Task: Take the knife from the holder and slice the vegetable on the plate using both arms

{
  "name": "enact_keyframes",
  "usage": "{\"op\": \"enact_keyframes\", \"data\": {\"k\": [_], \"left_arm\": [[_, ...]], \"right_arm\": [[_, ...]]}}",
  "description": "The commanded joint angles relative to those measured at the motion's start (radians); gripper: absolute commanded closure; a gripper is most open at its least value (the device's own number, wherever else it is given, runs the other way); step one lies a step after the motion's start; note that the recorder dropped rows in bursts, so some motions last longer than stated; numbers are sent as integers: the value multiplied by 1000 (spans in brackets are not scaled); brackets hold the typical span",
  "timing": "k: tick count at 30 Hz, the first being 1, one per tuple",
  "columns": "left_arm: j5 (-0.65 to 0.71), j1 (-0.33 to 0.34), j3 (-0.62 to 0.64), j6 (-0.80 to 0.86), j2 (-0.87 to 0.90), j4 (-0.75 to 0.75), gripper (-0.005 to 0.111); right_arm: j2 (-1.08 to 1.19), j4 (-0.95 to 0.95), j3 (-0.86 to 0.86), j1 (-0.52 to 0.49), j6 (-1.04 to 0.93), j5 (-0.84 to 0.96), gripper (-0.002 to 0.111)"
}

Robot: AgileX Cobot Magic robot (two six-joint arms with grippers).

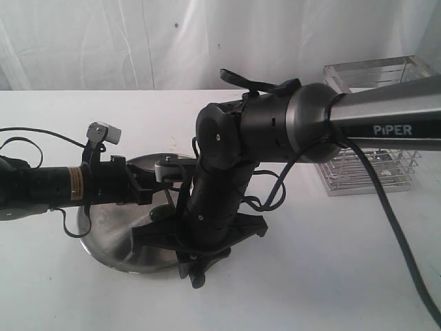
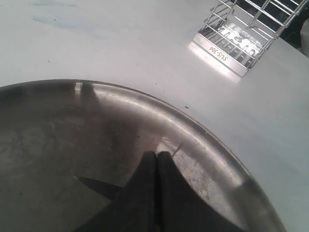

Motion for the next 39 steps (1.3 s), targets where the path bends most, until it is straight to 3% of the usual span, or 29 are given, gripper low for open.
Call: {"op": "enact_keyframes", "data": {"k": [1, 7, 16, 26, 34, 39], "left_arm": [[9, -4, -3, -4, 13, 8, 107], [28, -4, -3, -1, 50, 12, 107], [331, -4, -3, -169, 50, 104, 107], [237, -1, -3, -166, 50, 77, 107], [131, 58, -3, -171, -33, -12, 107], [15, 27, -3, -106, -32, -44, 107]], "right_arm": [[-3, 5, 2, 0, 5, -1, 108], [-3, 5, 2, 0, 5, -1, 108], [-3, 3, 2, 0, 5, -5, 108], [62, -5, 2, 13, 5, -26, 108], [62, -3, 2, 15, 5, -18, 108], [62, -3, 2, 15, 5, -16, 108]]}}
